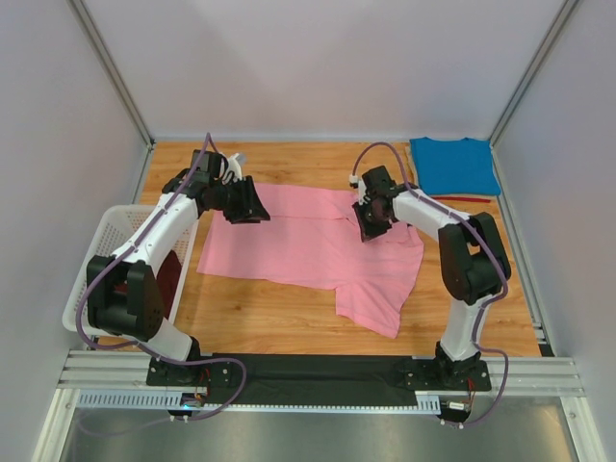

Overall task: Fold and stack the t-shirts
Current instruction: Fold the tshirt

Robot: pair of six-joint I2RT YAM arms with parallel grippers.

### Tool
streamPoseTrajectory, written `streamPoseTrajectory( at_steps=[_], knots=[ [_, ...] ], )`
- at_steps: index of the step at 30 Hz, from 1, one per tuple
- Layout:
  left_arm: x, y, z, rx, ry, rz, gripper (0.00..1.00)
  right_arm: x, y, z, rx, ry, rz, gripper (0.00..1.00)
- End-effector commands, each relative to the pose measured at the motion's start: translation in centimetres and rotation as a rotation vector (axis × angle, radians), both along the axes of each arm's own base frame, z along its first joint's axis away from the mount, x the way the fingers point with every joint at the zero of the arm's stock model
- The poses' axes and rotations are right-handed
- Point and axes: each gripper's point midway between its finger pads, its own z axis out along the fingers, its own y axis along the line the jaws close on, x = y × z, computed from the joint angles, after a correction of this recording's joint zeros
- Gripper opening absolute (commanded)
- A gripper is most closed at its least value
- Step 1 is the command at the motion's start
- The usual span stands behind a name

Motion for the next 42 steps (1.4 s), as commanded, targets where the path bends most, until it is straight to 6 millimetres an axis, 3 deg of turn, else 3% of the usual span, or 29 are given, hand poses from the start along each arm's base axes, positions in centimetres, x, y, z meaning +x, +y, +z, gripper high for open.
streamPoseTrajectory(
  at_steps=[1, 4, 8, 12, 13, 15, 16, 18, 19, 22, 24, 29, 36, 42],
  knots=[
    [0.2, -0.1, 0.6, 0.004, -0.037, -0.001, 0.46, 0.5, -1.0, 3.2, -0.002, -0.120, -0.108, 0.23],
    [0.2, -1.0, 0.7, -0.011, -0.028, -0.013, 0.47, 0.9, -2.8, 4.6, -0.041, -0.138, -0.250, 0.32],
    [0.1, -3.6, 1.9, -0.040, -0.057, -0.038, 0.47, 1.1, -5.9, 5.2, -0.105, -0.093, -0.491, 0.32],
    [0.5, -7.9, 2.9, -0.101, -0.096, -0.078, 0.47, 1.5, -9.5, 4.5, -0.114, -0.061, -0.683, 0.31],
    [0.9, -8.5, 1.9, -0.097, -0.069, -0.080, 0.47, 1.7, -10.0, 4.2, -0.109, -0.054, -0.706, 0.31],
    [1.8, -9.3, 2.0, -0.105, -0.060, -0.081, 0.47, 3.1, -11.1, 3.9, -0.089, -0.057, -0.752, 0.31],
    [2.4, -9.6, 0.6, -0.098, -0.024, -0.074, 0.47, 3.6, -11.1, 3.8, -0.074, -0.057, -0.742, 0.31],
    [3.6, -9.8, 0.2, -0.078, -0.021, -0.063, 0.47, 5.2, -11.4, 4.3, -0.062, -0.070, -0.739, 0.31],
    [4.3, -9.8, -1.5, -0.052, 0.013, -0.057, 0.47, 5.3, -11.7, 3.3, -0.084, -0.036, -0.746, 0.31],
    [5.4, -10.4, -2.2, -0.048, 0.041, -0.053, 0.46, 3.6, -12.6, 2.0, -0.121, 0.043, -0.810, 0.30],
    [5.7, -11.9, -2.5, -0.117, 0.058, -0.058, 0.46, 3.2, -12.6, 1.4, -0.075, 0.059, -0.853, 0.30],
    [4.8, -15.8, -2.9, -0.176, 0.059, -0.104, 0.46, 1.5, -12.4, 0.0, -0.065, 0.110, -0.918, 0.29],
    [4.1, -21.3, -2.8, -0.296, 0.026, -0.149, 0.48, 1.2, -12.5, -1.1, -0.058, 0.096, -0.935, 0.28],
    [3.5, -23.8, -5.1, -0.294, 0.098, -0.139, 0.50, 1.5, -12.6, -0.3, -0.042, 0.064, -0.947, 0.11]
  ],
)
